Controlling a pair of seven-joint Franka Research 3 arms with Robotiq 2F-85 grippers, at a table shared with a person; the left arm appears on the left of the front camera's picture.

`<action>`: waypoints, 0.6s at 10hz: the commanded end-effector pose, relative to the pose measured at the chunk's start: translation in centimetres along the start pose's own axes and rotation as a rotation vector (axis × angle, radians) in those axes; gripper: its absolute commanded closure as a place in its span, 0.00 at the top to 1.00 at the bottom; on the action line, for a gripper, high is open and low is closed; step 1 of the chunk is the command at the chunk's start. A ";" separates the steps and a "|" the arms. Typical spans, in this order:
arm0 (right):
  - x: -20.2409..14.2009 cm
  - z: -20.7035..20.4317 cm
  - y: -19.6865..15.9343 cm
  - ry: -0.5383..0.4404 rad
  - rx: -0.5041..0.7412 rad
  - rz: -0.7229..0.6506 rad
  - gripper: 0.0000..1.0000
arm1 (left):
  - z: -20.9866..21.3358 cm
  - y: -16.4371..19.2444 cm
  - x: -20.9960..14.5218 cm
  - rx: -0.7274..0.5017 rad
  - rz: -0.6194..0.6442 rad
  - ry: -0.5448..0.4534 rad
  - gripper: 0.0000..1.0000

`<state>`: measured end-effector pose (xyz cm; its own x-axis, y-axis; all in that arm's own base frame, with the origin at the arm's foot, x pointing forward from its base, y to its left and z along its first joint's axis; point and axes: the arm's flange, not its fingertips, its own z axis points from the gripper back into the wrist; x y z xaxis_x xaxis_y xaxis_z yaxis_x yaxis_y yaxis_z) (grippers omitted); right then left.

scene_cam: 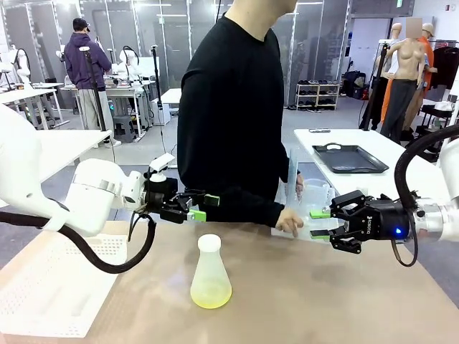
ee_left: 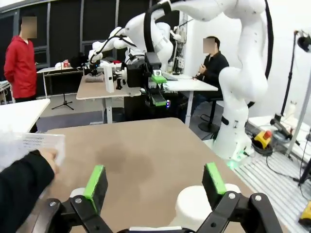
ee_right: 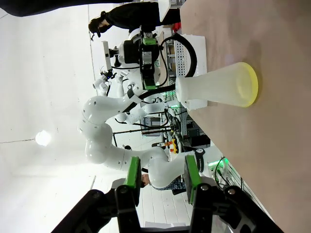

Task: Prepare the solutions needed for the experiment.
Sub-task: When the human places the Big flask in the center of the table, pick up the Big flask and place it in the left Organizing basket.

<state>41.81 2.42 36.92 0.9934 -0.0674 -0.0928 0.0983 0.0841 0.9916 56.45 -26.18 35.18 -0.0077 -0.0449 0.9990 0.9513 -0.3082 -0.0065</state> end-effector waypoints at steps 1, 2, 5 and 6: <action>-0.1 0.0 0.0 -0.005 -0.013 0.007 0.47 | 0.4 1.8 -0.9 -0.027 -0.068 0.050 1.00; -0.1 0.0 0.0 -0.005 -0.013 0.007 0.47 | 0.8 2.4 -1.3 -0.075 -0.049 0.043 1.00; -0.1 0.0 0.0 -0.005 -0.013 0.007 0.47 | 2.5 4.3 -2.3 -0.167 -0.011 0.003 1.00; -0.1 0.0 0.0 -0.005 -0.013 0.007 0.47 | 2.9 4.8 -2.5 -0.175 -0.007 -0.003 1.00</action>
<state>41.81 2.42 36.92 0.9934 -0.0675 -0.0927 0.0983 0.0842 0.9916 60.39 -24.81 32.45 -0.0377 -0.0403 0.9985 0.9011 -0.4333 0.0166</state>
